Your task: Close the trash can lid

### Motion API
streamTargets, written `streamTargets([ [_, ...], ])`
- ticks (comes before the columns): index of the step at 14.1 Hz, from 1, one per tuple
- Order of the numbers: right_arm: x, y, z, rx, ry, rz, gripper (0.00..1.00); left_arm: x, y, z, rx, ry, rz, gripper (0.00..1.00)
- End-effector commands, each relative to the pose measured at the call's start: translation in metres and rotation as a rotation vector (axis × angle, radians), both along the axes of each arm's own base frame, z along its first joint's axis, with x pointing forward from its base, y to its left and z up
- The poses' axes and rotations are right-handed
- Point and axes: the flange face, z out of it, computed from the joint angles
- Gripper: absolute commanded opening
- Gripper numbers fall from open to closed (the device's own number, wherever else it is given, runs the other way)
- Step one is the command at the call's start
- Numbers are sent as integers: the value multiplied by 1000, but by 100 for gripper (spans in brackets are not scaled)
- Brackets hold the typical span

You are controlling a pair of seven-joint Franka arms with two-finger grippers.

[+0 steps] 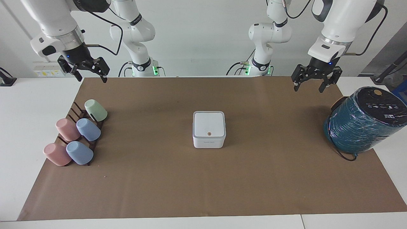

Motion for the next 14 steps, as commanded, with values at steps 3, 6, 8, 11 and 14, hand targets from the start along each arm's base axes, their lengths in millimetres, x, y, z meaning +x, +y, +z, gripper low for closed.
streamTargets([
  [3, -5, -2, 3, 8, 9, 22, 100, 1, 46, 8, 23, 41, -19, 100],
  [6, -5, -2, 3, 8, 9, 22, 100, -12, 48, -5, 21, 78, -3, 100],
  [8, -5, -2, 3, 9, 8, 22, 100, -20, 49, -12, 19, 95, 6, 100],
  [11, -4, -1, 3, 9, 8, 24, 100, -15, 49, -10, 13, 61, 41, 100],
  [14, -5, -3, 3, 8, 9, 20, 100, -16, 49, -10, 15, 64, 36, 100],
])
